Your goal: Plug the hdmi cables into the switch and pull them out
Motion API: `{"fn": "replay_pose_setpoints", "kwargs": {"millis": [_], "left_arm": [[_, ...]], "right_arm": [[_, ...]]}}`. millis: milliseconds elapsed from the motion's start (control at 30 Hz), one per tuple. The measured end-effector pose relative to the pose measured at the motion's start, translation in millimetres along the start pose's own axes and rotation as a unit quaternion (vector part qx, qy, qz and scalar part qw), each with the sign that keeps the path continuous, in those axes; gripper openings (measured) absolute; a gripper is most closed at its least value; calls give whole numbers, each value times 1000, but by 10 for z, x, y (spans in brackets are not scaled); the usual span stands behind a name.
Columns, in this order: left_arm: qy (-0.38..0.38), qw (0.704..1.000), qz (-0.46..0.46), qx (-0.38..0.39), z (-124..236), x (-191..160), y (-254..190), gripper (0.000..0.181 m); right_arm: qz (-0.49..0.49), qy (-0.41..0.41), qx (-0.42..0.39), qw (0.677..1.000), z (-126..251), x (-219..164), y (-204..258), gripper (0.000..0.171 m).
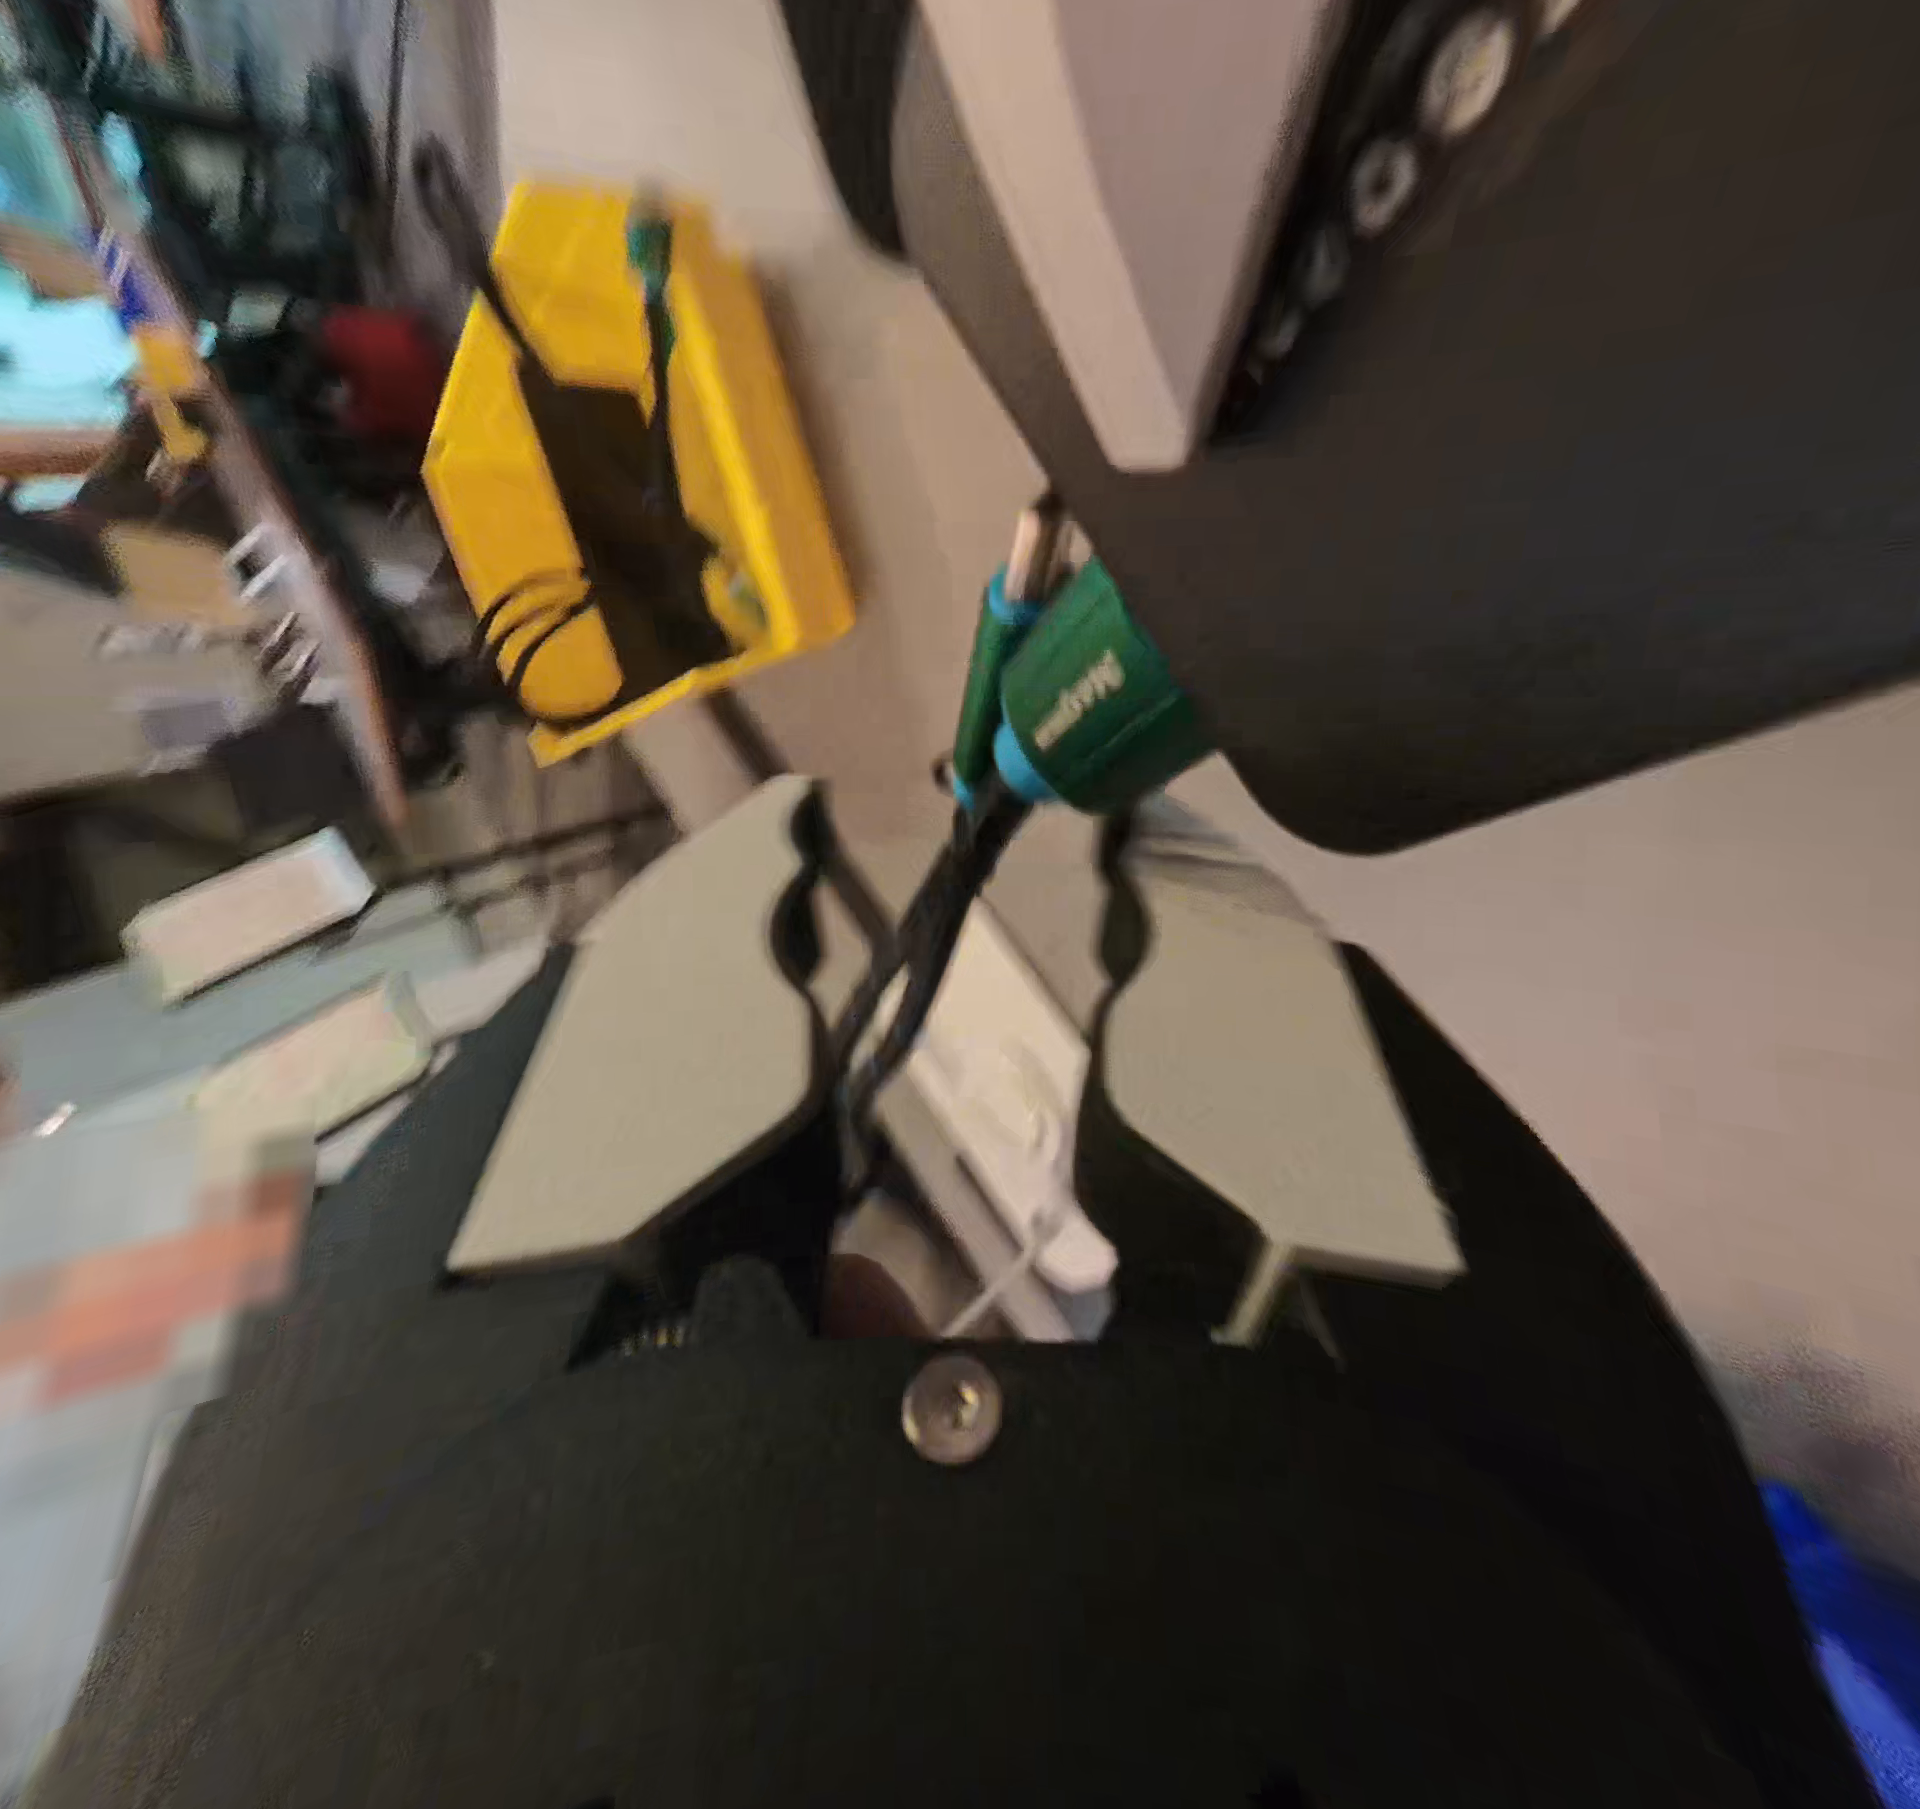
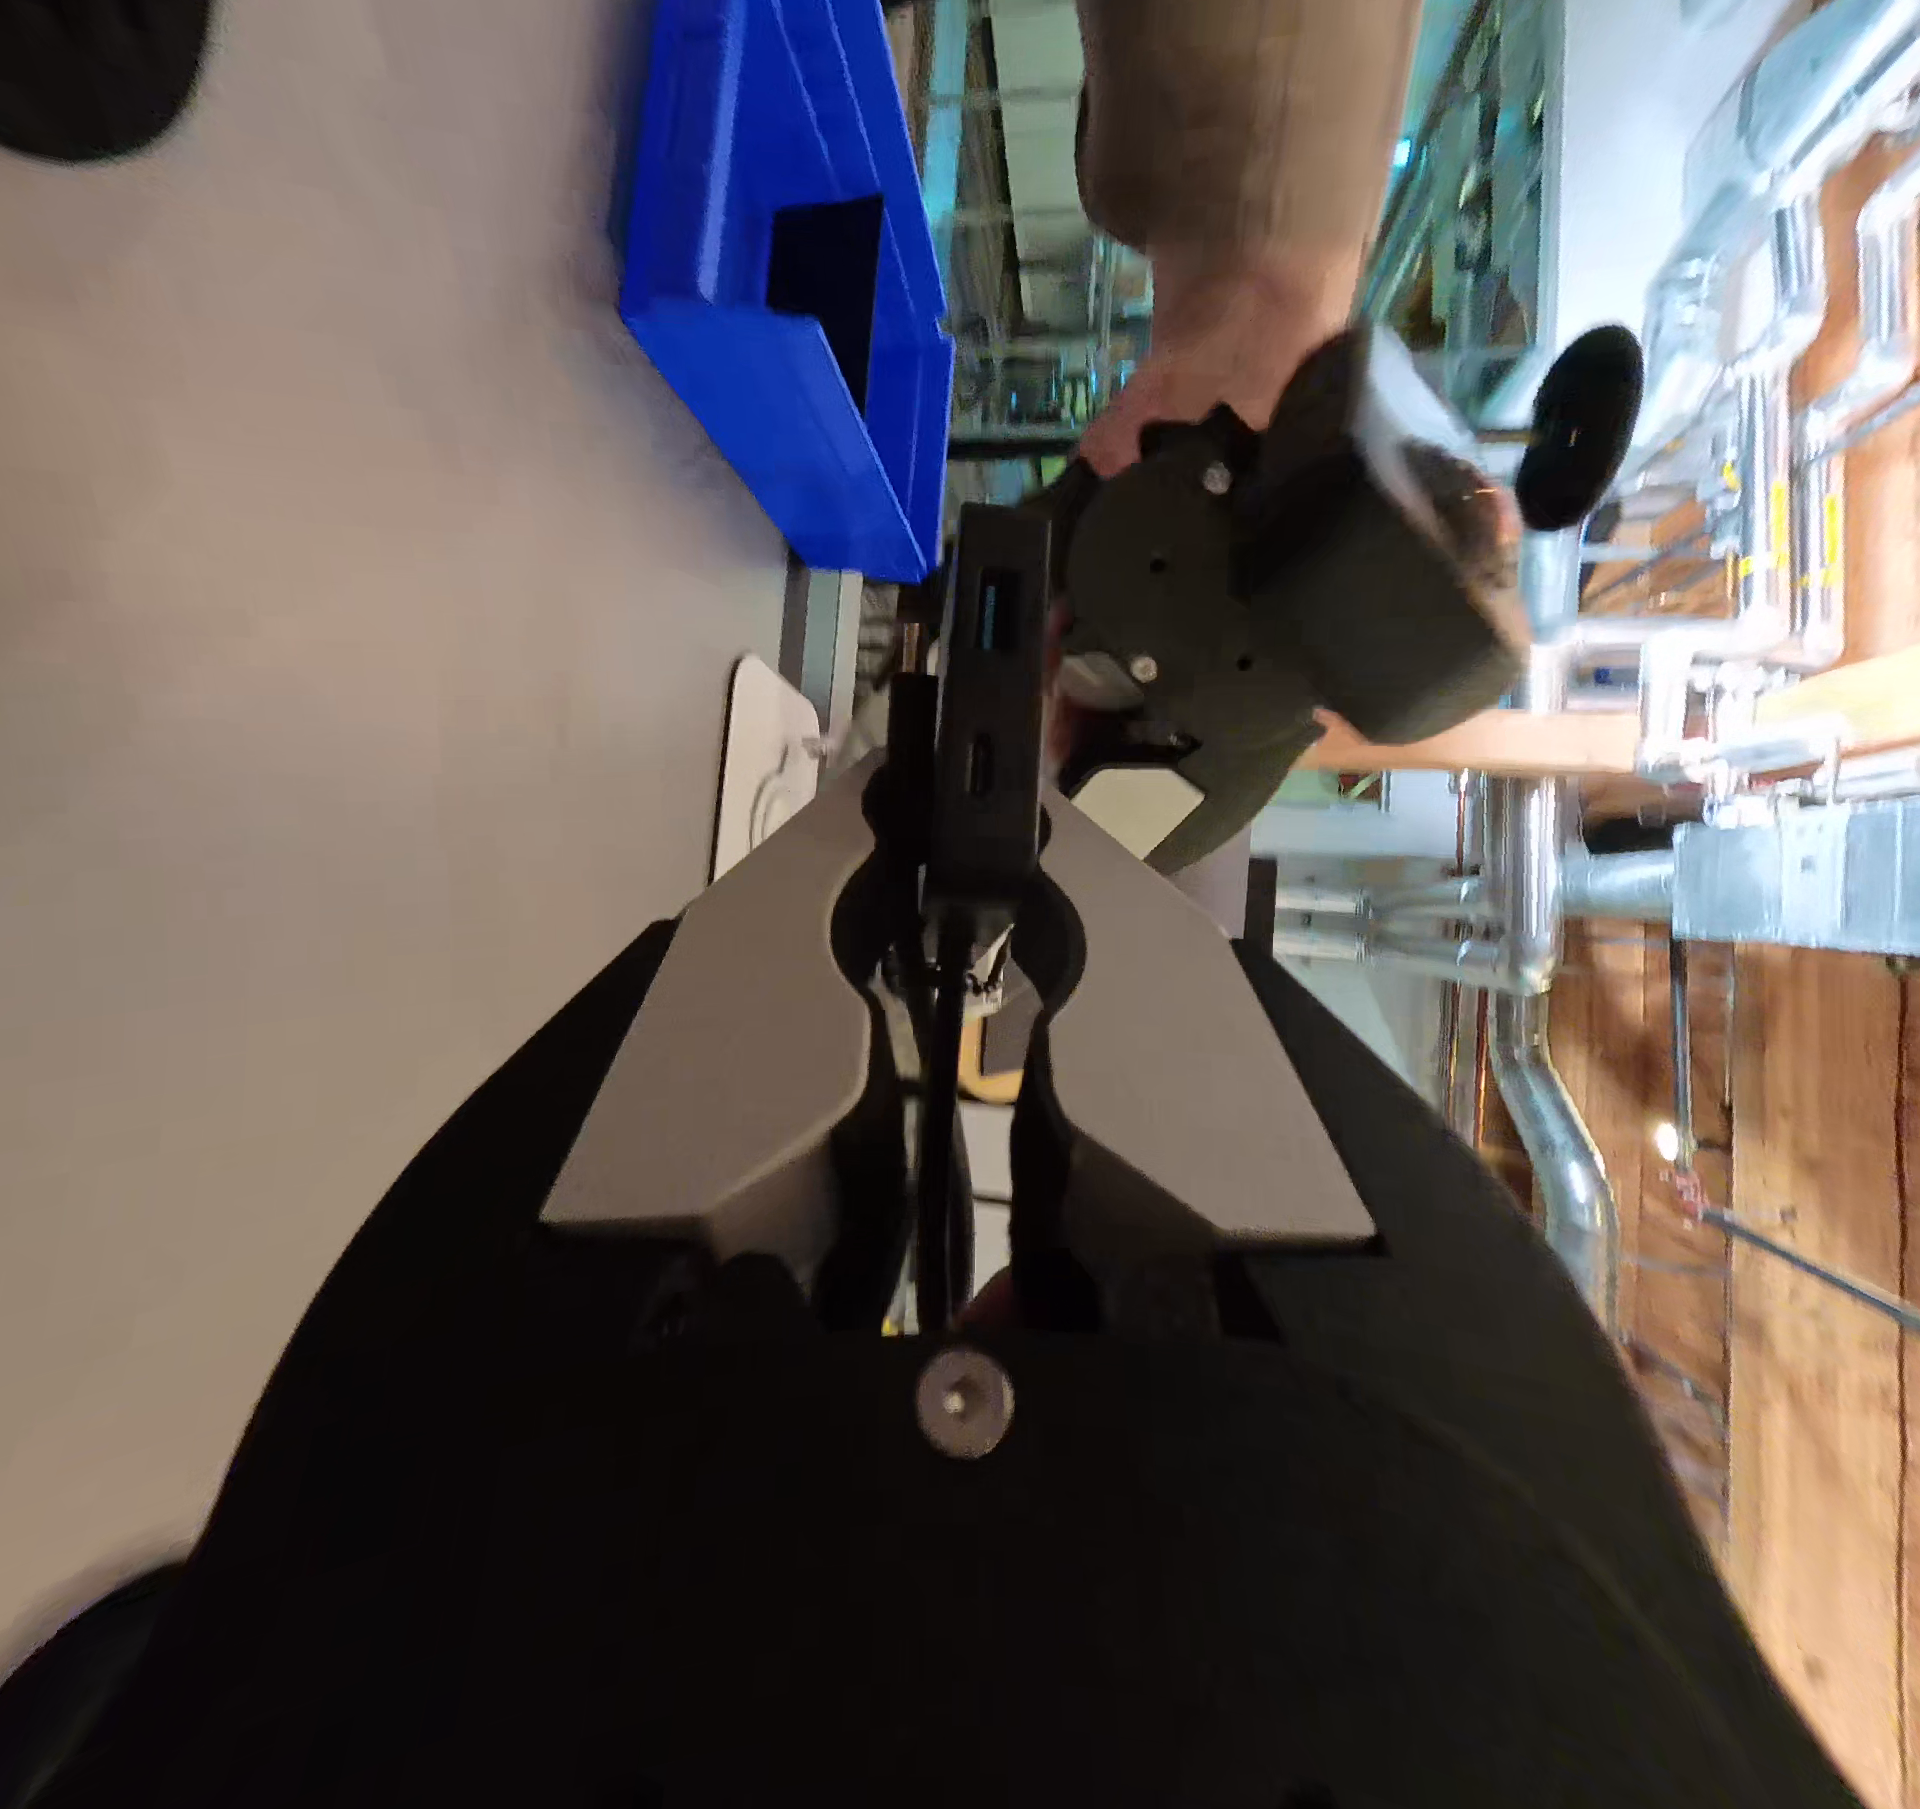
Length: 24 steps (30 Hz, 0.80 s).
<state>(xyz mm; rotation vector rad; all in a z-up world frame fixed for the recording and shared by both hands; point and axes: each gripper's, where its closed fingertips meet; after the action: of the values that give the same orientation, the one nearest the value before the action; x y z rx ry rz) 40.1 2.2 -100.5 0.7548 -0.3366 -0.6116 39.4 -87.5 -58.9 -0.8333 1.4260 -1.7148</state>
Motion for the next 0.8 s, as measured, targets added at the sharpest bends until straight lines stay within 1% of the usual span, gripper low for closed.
{"fn": "replay_pose_setpoints", "kwargs": {"millis": [33, 67, 133, 200, 233, 267, 300, 367, 433, 467, 533, 567, 600, 667, 700, 800], "left_arm": [[37, 999, 1, 11, -35, -121, 54, 70], [59, 998, 10, 20, -37, -216, 106, 76], [60, 996, 40, 49, 43, -293, 216, 83], [49, 993, 75, 78, 177, -255, 294, 89], [31, 991, 86, 96, 251, -162, 318, 89], [16, 990, 88, 112, 313, -47, 320, 86], [6, 989, 82, 125, 351, 68, 299, 76], [3, 988, 69, 140, 342, 270, 223, 71], [4, 986, 58, 155, 292, 433, 161, 55], [6, 985, 50, 164, 266, 488, 144, 44], [22, 981, 25, 192, 226, 507, 139, 24], [30, 978, 15, 208, 212, 504, 144, 18], [34, 974, 12, 223, 207, 507, 155, 17], [34, 975, 11, 221, 186, 519, 125, 16], [32, 972, 4, 233, 200, 517, 142, 16], [4, 970, 14, 243, 241, 531, 155, 15]], "right_arm": [[-5, 22, 0, 1000, -14, -105, 3, 13], [-7, 49, 3, 999, -28, -227, 15, 13], [-17, 98, 11, 995, -38, -466, 52, 14], [-38, 132, 19, 990, -29, -660, 86, 13], [-53, 144, 23, 988, -22, -739, 99, 13], [-64, 158, 29, 985, -18, -812, 119, 13], [-72, 170, 32, 982, -19, -870, 134, 14], [-79, 183, 36, 979, -32, -921, 152, 14], [-80, 188, 37, 978, -56, -905, 155, 13], [-81, 186, 39, 978, -68, -876, 159, 14], [-76, 195, 39, 977, -68, -856, 159, 14], [-70, 203, 36, 976, -57, -875, 152, 13], [-69, 207, 35, 975, -45, -885, 151, 14], [-57, 210, 40, 975, -31, -880, 183, 13], [-59, 209, 34, 976, -29, -872, 176, 15], [-65, 192, 25, 979, -13, -816, 128, 21]]}}
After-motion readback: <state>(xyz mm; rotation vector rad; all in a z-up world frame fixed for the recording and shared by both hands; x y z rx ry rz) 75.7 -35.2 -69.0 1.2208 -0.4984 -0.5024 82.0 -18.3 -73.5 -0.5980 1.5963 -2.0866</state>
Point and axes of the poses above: each gripper's, where its closed fingertips meet, z back along the fingers, x out of its top, y = z × x across the jaws, and after that the axes turned 1 degree about z, right-handed
